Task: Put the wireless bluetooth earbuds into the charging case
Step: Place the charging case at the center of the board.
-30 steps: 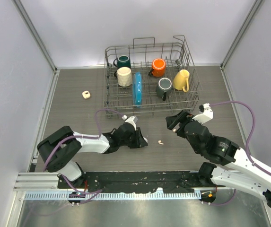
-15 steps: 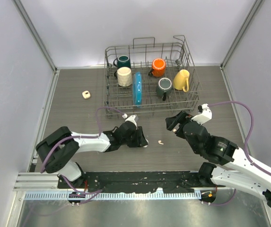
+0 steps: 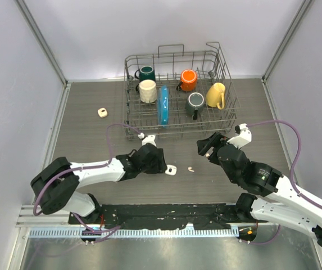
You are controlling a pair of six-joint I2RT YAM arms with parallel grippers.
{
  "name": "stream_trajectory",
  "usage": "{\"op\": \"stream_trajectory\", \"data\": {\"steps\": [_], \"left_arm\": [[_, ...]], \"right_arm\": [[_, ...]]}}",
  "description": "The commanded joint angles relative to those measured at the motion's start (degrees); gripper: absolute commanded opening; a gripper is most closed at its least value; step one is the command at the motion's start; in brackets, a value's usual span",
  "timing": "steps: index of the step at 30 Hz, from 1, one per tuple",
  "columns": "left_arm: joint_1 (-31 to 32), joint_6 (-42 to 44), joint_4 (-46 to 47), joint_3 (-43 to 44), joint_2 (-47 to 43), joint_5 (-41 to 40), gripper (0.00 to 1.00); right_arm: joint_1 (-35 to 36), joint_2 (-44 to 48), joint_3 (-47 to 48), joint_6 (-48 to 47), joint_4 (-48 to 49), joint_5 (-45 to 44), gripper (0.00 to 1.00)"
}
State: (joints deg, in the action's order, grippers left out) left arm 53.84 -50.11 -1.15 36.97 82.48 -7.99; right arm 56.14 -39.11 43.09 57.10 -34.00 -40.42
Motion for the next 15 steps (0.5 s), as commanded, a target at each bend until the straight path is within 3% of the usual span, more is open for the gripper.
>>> {"op": "stream_trajectory", "data": {"steps": [1, 7, 15], "left_arm": [[-0.1, 2.1, -3.2, 0.6, -4.9, -5.8, 0.56], [0.0, 1.9, -4.6, -3.2, -15.1, -14.7, 0.55], [-0.1, 0.1, -12.9, -8.7, -37.0, -28.3, 0.56]], "right_arm": [[-0.1, -0.2, 0.1, -0.9, 1.5, -1.8, 0.84], [-0.1, 0.1, 0.1, -1.2, 1.5, -1.8, 0.84], [-0.2, 0.1, -0.2, -1.2, 1.7, -2.0, 0.84]]}}
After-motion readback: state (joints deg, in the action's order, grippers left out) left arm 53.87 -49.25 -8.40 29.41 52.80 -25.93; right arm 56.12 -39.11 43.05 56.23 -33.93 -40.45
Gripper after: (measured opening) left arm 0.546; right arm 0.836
